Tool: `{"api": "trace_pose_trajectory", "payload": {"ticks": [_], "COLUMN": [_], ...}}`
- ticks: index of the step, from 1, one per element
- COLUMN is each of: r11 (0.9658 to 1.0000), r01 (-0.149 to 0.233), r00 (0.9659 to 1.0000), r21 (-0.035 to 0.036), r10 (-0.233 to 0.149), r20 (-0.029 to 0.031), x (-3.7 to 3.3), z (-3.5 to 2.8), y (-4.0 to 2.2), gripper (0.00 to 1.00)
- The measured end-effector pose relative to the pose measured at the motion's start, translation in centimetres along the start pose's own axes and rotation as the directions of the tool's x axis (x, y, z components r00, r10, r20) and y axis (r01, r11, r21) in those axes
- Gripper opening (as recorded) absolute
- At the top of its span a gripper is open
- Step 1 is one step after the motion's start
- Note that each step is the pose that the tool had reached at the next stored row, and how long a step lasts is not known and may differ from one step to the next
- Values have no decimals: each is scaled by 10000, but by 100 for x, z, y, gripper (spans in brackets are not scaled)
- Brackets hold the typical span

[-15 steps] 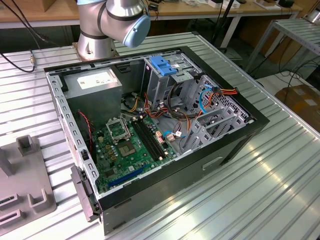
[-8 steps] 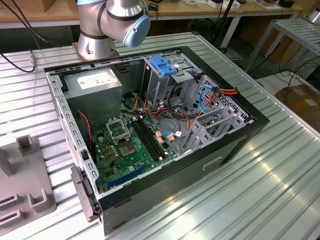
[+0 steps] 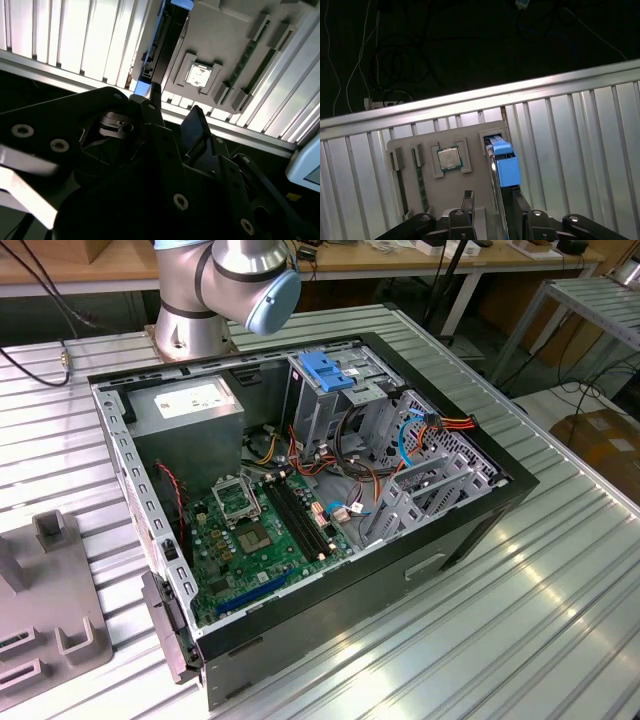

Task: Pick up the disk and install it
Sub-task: 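Pick up the disk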

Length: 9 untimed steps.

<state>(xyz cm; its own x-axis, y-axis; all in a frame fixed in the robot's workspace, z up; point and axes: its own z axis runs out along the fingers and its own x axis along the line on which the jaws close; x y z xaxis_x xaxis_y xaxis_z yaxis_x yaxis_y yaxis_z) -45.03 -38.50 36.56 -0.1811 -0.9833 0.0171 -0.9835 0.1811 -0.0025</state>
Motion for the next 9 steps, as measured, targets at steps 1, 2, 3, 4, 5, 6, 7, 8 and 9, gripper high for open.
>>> {"api": "trace_pose_trajectory", "payload": {"ticks": [1,2,3,4,5,6,7,8,9], "r11": [10000,10000,9999,9999,9997,9996,9994,9990,9988], "r01": [50,91,125,161,233,288,339,442,490], "r00": [10000,10000,9999,9999,9997,9996,9994,9990,9987], "r21": [1,1,1,1,-1,-1,-3,-6,-10], "r10": [-50,-91,-125,-161,-233,-288,-339,-442,-490], "r20": [2,5,8,16,34,51,67,105,129], "x": [0,1,0,-4,-9,-12,-14,-20,-33], "z": [16,32,49,62,78,88,97,114,123], "y": [4,7,9,13,19,24,30,39,44], "gripper": [44,44,45,45,51,51,51,51,51]}}
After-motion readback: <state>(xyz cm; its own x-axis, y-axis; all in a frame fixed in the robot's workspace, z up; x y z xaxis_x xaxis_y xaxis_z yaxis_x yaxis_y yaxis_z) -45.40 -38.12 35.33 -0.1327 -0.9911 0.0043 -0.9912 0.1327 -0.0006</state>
